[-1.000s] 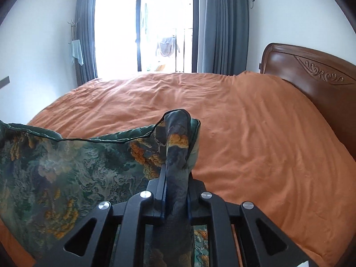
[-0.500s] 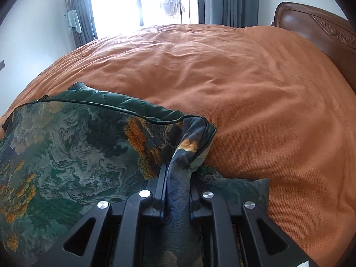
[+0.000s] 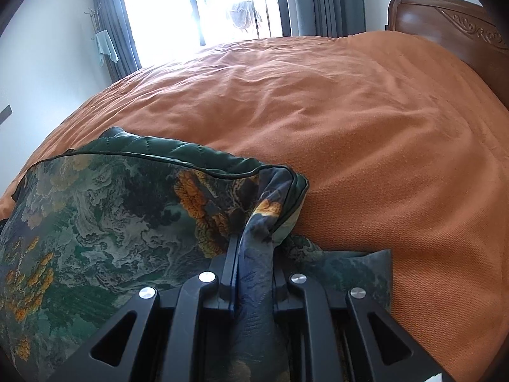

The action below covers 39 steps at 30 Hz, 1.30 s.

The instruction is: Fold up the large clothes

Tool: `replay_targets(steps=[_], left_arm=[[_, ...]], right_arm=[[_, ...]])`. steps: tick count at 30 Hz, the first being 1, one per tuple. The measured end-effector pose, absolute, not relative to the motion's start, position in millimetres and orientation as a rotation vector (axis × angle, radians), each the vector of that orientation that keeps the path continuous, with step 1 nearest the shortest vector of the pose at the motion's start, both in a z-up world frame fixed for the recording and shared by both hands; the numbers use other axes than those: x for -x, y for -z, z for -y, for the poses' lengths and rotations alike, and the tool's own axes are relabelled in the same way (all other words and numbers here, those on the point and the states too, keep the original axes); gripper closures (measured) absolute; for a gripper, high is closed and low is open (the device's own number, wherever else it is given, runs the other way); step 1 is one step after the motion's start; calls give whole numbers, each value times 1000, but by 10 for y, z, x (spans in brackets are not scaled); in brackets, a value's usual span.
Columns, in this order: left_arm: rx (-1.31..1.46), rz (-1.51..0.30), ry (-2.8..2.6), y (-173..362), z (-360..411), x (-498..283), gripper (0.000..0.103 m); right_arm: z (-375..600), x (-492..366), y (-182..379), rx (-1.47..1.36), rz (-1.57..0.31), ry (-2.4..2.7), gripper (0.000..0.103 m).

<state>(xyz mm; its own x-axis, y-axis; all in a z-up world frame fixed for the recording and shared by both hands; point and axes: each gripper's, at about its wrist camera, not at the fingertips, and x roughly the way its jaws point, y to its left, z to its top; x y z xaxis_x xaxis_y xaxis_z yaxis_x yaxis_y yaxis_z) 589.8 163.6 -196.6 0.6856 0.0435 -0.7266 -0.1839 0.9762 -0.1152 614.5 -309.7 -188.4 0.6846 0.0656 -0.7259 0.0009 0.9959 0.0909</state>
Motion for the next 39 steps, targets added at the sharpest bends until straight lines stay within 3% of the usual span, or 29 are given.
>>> replay_targets(steps=[20, 21, 23, 24, 25, 27, 28, 29, 35, 39], left_arm=[[157, -814, -137, 1916, -1607, -5909, 79], [144, -818, -142, 1890, -1591, -5913, 76], [114, -825, -175, 1826, -1573, -5904, 60], [101, -829, -204, 1789, -1575, -5896, 40], [90, -833, -239, 1726, -1586, -5883, 17], [94, -826, -247, 1595, -1632, -5818, 4], [109, -816, -231, 1530, -1665, -5769, 4], [123, -816, -214, 1480, -1696, -5727, 4], [87, -782, -134, 1260, -1664, -5383, 3], [57, -833, -130, 1440, -1634, -5281, 3]], right_arm=[[3081, -6107, 1842, -71, -814, -29, 87], [3087, -6106, 1826, -73, -817, -32, 87], [3128, -6094, 1767, -92, -823, -42, 84], [3177, -6077, 1728, -117, -824, -48, 84], [3233, -6055, 1687, -143, -825, -49, 78], [3380, -5970, 1573, -191, -814, -24, 50], [3437, -5910, 1507, -200, -796, -8, 33], [3482, -5828, 1426, -195, -771, 15, 30], [3241, -5290, 950, -55, -684, -67, 30], [2850, -5010, 958, -9, -712, -227, 30]])
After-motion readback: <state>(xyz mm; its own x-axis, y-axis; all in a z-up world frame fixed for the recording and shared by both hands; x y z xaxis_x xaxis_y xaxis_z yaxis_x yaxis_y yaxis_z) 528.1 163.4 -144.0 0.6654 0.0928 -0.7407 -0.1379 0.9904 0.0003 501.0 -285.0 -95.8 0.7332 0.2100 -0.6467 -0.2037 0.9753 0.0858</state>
